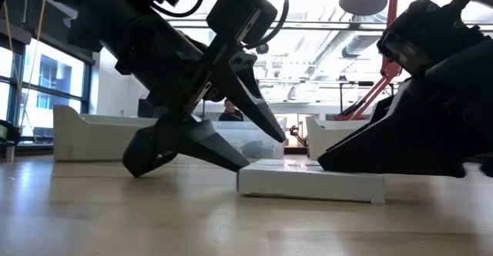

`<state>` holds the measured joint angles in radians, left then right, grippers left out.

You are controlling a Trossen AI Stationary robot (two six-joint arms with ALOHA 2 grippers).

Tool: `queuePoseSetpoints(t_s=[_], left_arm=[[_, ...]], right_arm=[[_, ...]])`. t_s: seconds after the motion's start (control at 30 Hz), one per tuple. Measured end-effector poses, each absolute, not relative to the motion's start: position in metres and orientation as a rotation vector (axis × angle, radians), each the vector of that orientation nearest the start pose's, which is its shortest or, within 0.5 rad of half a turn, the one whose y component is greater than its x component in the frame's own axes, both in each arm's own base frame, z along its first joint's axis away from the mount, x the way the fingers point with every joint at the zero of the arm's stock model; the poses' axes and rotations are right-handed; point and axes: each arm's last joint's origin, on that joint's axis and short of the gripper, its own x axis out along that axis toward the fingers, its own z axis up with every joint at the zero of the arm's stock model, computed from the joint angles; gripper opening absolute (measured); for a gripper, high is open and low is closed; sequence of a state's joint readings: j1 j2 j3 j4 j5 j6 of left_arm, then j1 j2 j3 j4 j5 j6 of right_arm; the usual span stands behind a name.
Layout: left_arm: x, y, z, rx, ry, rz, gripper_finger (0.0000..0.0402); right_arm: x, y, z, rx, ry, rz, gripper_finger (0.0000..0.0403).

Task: Pick and place items into bin
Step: Put the card reader box into the gray bin

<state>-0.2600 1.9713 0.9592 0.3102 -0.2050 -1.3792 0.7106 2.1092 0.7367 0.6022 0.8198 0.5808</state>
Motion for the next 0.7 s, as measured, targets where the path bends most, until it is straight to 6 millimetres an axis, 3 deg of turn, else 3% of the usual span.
queuePoseSetpoints(t_s=[0.23, 0.7], left_arm=[[0.365, -0.091, 0.108, -1.152, 0.604, 0.418, 0.0179], [0.364, -0.092, 0.107, -1.099, 0.630, 0.398, 0.0179]], right_arm=[[0.268, 0.196, 0.064, -0.023, 0.526, -0.091, 0.0259], [0.266, 0.194, 0.093, -0.027, 0.531, -0.038, 0.0259]])
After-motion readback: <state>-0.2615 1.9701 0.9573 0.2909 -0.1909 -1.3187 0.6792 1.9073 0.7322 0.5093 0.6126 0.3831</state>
